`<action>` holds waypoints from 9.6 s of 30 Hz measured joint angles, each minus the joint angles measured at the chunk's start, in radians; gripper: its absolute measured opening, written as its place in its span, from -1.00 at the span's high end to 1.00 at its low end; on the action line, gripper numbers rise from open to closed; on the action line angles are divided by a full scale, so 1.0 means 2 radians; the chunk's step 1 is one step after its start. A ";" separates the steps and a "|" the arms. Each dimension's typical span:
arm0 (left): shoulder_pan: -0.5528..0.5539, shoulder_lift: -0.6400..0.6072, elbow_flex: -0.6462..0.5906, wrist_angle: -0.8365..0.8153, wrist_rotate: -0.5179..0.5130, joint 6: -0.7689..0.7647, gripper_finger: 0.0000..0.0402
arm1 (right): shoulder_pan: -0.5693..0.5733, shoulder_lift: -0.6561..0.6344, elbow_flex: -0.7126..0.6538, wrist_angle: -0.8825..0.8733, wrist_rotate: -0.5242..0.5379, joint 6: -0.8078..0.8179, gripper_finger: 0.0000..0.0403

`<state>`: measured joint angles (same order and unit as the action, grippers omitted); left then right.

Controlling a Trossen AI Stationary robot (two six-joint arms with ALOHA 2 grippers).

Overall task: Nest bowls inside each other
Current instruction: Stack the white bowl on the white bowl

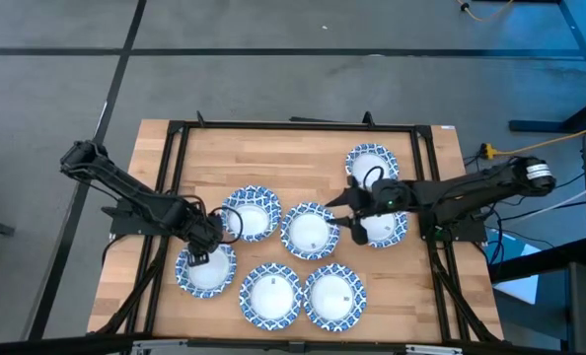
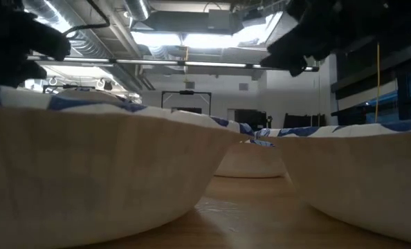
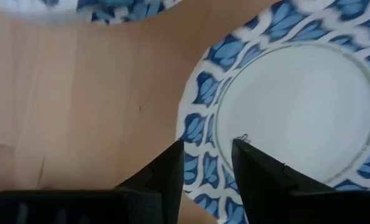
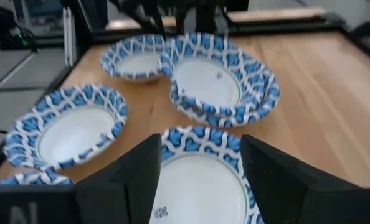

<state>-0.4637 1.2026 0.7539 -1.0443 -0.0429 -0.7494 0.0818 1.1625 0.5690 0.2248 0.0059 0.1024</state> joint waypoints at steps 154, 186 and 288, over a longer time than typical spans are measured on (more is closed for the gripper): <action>0.358 0.032 0.041 0.095 0.028 0.027 0.39 | 0.000 -0.041 0.000 -0.046 0.001 -0.028 -0.09; 0.310 -0.127 0.041 0.187 -0.197 0.113 0.20 | -0.049 -0.256 0.001 -0.267 0.150 0.127 -0.09; 0.298 -0.125 0.041 0.199 -0.202 0.197 0.21 | -0.191 0.157 0.093 -0.407 0.057 0.168 0.02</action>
<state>0.1322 0.9520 0.8356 -0.6462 -0.4465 -0.3561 -0.2993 1.4769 0.7559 -0.5893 0.1207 0.4393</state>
